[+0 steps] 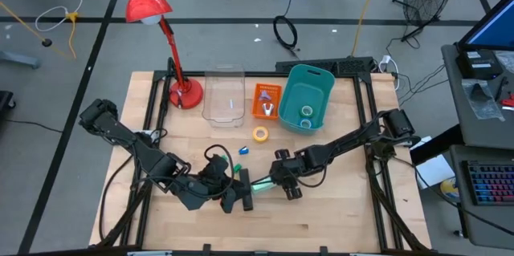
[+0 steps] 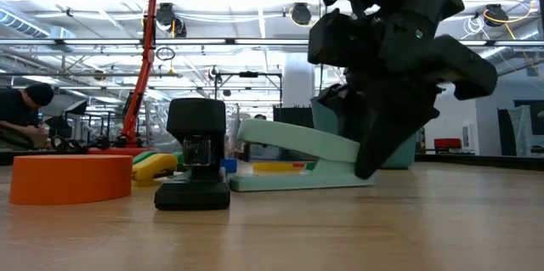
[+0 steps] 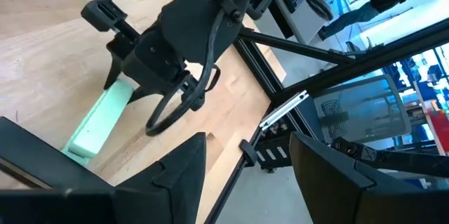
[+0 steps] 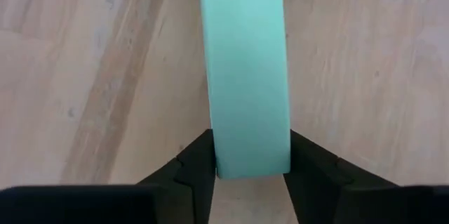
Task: Pick and place Stapler, Stapler remover, tape
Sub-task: Put the light blue stapler into the transparent bin
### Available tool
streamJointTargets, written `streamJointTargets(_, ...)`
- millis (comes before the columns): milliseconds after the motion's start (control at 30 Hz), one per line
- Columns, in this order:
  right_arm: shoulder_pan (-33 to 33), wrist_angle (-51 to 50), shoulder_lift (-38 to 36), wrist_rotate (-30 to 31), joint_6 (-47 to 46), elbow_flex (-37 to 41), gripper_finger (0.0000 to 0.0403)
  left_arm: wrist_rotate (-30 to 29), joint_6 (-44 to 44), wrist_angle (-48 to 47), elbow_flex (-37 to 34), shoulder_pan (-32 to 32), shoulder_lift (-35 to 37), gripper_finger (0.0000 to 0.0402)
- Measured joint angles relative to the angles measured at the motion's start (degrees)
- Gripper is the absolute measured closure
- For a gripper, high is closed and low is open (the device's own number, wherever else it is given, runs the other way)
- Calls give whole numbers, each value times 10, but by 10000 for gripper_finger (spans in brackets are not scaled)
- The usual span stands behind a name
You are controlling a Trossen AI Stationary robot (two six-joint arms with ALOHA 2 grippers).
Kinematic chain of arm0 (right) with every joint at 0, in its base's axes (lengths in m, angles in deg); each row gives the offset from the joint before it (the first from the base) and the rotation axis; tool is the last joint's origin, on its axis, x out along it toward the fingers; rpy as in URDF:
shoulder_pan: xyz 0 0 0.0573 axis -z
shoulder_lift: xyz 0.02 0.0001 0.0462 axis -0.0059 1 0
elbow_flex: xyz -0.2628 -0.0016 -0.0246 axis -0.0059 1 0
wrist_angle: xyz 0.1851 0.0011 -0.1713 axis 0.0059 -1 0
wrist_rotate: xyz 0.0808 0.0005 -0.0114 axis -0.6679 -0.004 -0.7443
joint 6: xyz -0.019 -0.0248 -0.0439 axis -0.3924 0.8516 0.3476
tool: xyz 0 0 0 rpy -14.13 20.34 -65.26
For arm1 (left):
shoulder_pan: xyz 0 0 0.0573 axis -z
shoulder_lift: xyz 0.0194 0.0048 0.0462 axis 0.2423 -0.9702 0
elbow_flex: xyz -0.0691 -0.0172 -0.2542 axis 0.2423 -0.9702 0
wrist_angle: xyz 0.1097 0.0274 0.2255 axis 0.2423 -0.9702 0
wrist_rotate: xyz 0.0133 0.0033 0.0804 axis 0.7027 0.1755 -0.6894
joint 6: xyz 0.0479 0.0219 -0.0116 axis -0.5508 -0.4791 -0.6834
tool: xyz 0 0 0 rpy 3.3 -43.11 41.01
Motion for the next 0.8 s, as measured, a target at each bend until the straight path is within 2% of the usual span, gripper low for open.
streamJointTargets(367,-4,-34,-60,1,-86,1,270,2,-20,-10,0,-7,0,192)
streamJointTargets(467,-4,-57,-97,0,-110,0,273,14,-21,-59,1,-9,0,192)
streamJointTargets(567,-4,-94,-141,0,-147,-2,273,54,-23,-136,1,-15,0,192)
streamJointTargets(700,-9,-155,-192,-8,-197,-19,274,117,-113,-192,1,-41,0,192)
streamJointTargets(800,-16,-169,-214,-44,-246,-29,274,145,-214,-175,1,-75,0,192)
